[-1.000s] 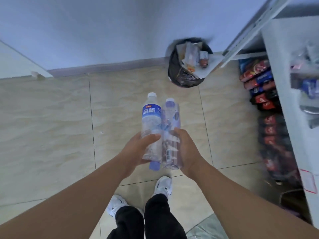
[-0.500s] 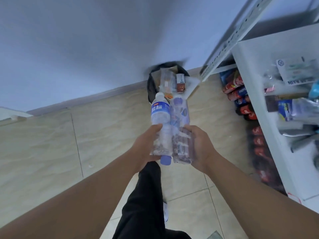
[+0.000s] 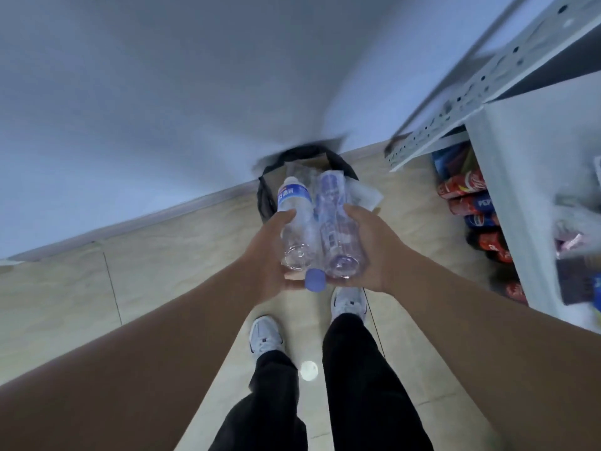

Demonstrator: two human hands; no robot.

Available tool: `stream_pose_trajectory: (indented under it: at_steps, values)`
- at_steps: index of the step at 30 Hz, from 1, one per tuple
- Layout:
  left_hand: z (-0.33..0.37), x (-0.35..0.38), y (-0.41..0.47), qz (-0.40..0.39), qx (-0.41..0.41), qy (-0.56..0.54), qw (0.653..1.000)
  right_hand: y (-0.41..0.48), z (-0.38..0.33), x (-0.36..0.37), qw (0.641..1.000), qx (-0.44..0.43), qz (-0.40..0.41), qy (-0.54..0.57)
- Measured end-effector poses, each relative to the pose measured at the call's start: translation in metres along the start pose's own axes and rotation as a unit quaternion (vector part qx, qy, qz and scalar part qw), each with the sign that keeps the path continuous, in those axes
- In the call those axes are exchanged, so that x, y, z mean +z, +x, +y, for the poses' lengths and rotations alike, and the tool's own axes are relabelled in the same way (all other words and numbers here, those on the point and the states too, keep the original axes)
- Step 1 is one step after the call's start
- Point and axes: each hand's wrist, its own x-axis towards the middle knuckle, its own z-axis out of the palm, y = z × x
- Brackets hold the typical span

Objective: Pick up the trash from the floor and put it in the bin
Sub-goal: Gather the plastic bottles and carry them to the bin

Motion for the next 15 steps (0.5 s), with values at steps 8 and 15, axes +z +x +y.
stream_pose_trajectory:
  at_steps: [8, 15]
  values:
    - [0.034, 0.019, 0.103, -0.002, -0.038, 0.014, 0.999, 0.078, -0.056, -0.022, 0.996, 0.032, 0.039, -0.077]
    - [0.054, 0.019, 0.173, 0.048, -0.053, 0.015, 0.997, 0.146, -0.078, -0.028, 0.984, 0.075, 0.085, -0.136]
